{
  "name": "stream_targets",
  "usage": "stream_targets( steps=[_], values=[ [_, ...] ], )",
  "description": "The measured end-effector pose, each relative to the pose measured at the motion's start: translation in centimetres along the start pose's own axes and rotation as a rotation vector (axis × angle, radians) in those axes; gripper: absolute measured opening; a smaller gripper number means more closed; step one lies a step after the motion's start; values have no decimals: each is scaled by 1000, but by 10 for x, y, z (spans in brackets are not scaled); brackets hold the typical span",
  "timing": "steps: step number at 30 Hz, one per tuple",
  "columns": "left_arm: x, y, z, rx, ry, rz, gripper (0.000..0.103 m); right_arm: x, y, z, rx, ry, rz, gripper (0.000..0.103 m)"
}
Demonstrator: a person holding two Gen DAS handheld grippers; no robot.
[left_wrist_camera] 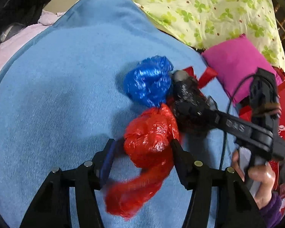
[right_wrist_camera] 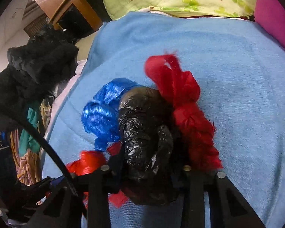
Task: Collect trash
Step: 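Grasp the black plastic bag with the right tool while the left tool grasps the red bag, then carry the black bag and red bag over the red wastebasket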
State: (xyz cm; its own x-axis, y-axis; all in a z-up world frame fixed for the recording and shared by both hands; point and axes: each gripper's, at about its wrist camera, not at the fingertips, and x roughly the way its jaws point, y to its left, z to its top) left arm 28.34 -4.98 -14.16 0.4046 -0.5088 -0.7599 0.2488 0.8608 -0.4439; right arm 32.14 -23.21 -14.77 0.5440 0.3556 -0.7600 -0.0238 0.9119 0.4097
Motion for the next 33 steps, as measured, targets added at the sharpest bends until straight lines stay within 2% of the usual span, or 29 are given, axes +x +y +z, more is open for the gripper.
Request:
stream_targets(
  steps=[6, 12, 14, 19, 21, 22, 24, 25, 28, 33],
  values=[
    [0, -8, -2, 40, -28, 5, 59, -59, 0, -20, 0, -68, 70, 37],
    [-2, -14, -3, 45, -39, -65, 60, -126, -23, -51, 59, -168, 73, 37],
    [-2, -15, -4, 52, -26, -85, 67, -142, -32, -70, 80, -188, 54, 37],
    [6, -16, -7, 46, 12, -99, 69, -156, -52, -116, 138, -150, 4, 37],
    [12, -18, -8, 50, 10, -62, 69, -152, -55, -127, 140, -117, -22, 37],
    [13, -18, -9, 55, 3, -46, 68, -148, -55, -129, 137, -103, -35, 37],
    [12, -18, -11, 70, -17, -31, 55, -142, -58, -132, 138, -79, -45, 37],
    [13, -19, -11, 85, -22, -22, 45, -140, -59, -133, 140, -71, -45, 37],
    [8, -21, -15, 113, -54, 10, 39, -140, -60, -134, 131, -70, -66, 37],
    [-28, -42, -32, 194, -152, 61, 38, -152, -61, -134, 133, -123, -55, 37]
  ],
)
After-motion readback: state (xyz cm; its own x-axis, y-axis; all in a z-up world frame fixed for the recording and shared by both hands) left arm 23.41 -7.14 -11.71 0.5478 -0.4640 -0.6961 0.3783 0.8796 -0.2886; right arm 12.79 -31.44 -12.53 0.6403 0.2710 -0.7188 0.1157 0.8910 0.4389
